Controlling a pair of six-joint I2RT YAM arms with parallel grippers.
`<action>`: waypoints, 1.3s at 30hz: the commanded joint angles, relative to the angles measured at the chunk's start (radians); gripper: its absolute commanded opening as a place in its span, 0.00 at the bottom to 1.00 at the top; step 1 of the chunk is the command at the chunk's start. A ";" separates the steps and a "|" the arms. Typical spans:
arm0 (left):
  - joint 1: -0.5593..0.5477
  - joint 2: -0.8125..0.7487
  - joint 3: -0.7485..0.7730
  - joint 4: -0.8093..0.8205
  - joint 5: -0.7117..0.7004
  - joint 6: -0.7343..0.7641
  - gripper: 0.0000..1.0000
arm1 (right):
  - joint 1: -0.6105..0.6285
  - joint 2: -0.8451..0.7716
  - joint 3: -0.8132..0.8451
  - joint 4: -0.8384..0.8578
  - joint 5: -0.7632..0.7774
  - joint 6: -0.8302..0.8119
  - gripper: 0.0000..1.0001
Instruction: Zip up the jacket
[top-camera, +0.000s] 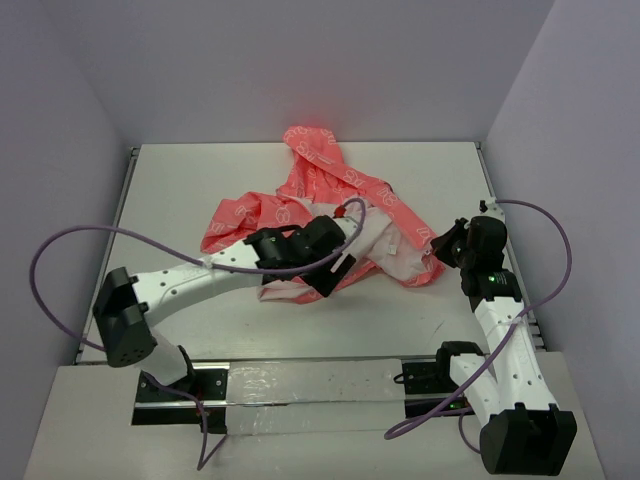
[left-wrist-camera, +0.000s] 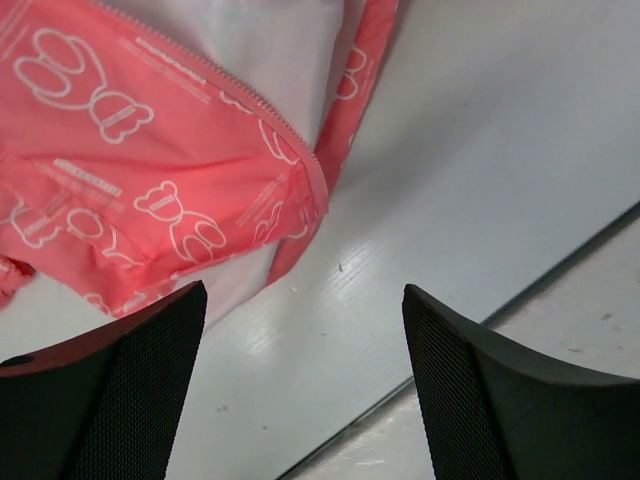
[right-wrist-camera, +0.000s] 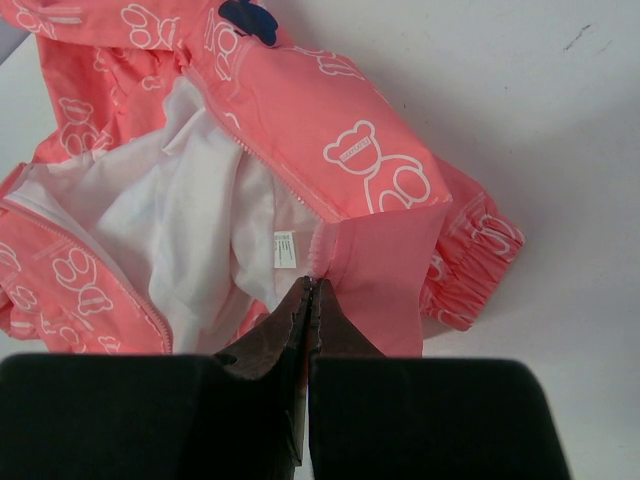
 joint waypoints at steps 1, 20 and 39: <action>-0.024 0.132 0.068 -0.046 -0.051 0.150 0.85 | 0.007 -0.008 0.005 0.037 -0.001 -0.003 0.00; -0.007 0.360 0.104 0.051 -0.116 0.221 0.71 | 0.008 -0.017 0.015 0.017 0.001 0.000 0.03; 0.960 -0.221 0.079 0.208 0.375 -0.411 0.00 | 0.005 -0.010 0.218 -0.080 0.178 -0.027 0.00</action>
